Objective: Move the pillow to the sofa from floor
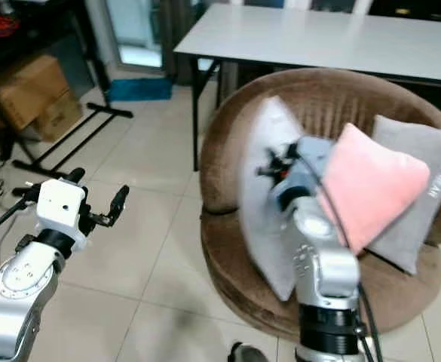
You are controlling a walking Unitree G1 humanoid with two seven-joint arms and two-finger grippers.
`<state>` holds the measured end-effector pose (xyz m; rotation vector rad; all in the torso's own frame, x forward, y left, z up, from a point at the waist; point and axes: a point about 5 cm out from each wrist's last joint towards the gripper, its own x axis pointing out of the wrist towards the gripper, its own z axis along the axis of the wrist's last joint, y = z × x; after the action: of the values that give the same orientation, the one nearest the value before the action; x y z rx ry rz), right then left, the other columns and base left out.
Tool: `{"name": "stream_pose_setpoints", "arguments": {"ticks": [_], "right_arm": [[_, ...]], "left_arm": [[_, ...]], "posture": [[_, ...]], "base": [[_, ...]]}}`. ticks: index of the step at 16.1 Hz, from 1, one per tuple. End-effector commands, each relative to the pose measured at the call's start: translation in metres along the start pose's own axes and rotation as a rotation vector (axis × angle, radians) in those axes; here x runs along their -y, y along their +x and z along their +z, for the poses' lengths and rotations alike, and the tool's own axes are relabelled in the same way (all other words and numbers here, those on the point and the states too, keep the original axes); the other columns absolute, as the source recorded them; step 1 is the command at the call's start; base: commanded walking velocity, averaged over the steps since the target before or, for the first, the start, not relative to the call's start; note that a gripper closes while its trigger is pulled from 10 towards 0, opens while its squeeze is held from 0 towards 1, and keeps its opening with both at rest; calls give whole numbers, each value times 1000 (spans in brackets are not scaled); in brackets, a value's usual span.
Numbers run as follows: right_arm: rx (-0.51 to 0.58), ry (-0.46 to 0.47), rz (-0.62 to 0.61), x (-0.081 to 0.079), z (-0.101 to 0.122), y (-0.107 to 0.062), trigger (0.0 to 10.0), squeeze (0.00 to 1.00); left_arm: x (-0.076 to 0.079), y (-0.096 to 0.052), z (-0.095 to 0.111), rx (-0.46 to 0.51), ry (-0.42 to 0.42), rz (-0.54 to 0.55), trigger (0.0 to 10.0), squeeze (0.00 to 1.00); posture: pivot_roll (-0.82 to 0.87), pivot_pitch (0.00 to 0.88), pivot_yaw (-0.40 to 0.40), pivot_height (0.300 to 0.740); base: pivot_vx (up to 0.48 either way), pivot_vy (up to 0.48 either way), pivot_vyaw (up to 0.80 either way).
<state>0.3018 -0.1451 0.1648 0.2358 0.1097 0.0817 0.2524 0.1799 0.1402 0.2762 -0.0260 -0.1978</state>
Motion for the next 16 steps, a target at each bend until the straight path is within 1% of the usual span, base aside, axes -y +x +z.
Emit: {"name": "stream_pose_setpoints", "arguments": {"ticks": [1, 2, 4, 6, 7, 8, 10, 11, 13, 14, 16], "right_arm": [[34, 14, 33, -5, 8, -2, 10000, 0], [31, 21, 35, -5, 7, -2, 10000, 0], [24, -5, 53, -9, 5, -3, 10000, 0], [12, -25, 59, -11, 4, -2, 10000, 0], [22, -25, 60, -11, 5, -2, 10000, 0], [22, -25, 51, -11, 5, -2, 10000, 0], [18, -7, 29, -9, 5, -2, 10000, 0], [18, -6, 18, -7, 6, -2, 10000, 0], [18, -6, 14, -5, 6, -3, 10000, 0], [16, -5, 18, -6, 6, -3, 10000, 0], [8, -14, 76, -13, 3, -4, 10000, 0]], "left_arm": [[-2, -1, 3, 11, 0, -1, 10000, 204], [-2, -1, 4, 13, -1, 0, 10000, 208], [-3, -2, 4, 11, 0, -1, 10000, 208], [-3, -3, 4, 8, 2, -5, 10000, 208], [-1, -4, 3, 1, 16, -32, 10000, 212], [1, -6, 0, -16, 60, -92, 10000, 208], [-1, -7, -2, -30, 78, -127, 10000, 212], [-2, -8, -2, -32, 75, -133, 10000, 212], [-2, -8, -2, -34, 78, -147, 10000, 216], [-2, -8, -2, -34, 77, -152, 10000, 220], [-1, -9, -2, -31, 72, -159, 10000, 212]], "posture": [[-18, 0, 38, 740], [-16, 0, 39, 740], [-16, 0, 39, 740], [-14, 0, 41, 740], [-14, 0, 41, 740], [-18, 0, 45, 740], [-18, 0, 45, 740], [-23, 0, 51, 740], [-28, 0, 55, 740], [-28, 0, 55, 740], [-26, 0, 52, 740]], "base": [[0, 0, 0], [0, 0, 0], [0, 0, 0], [240, 0, 0], [0, 0, 0], [0, 0, 0], [240, 0, -763], [0, 0, -763], [240, 0, -763], [0, 0, -763], [120, 0, -763]]}}
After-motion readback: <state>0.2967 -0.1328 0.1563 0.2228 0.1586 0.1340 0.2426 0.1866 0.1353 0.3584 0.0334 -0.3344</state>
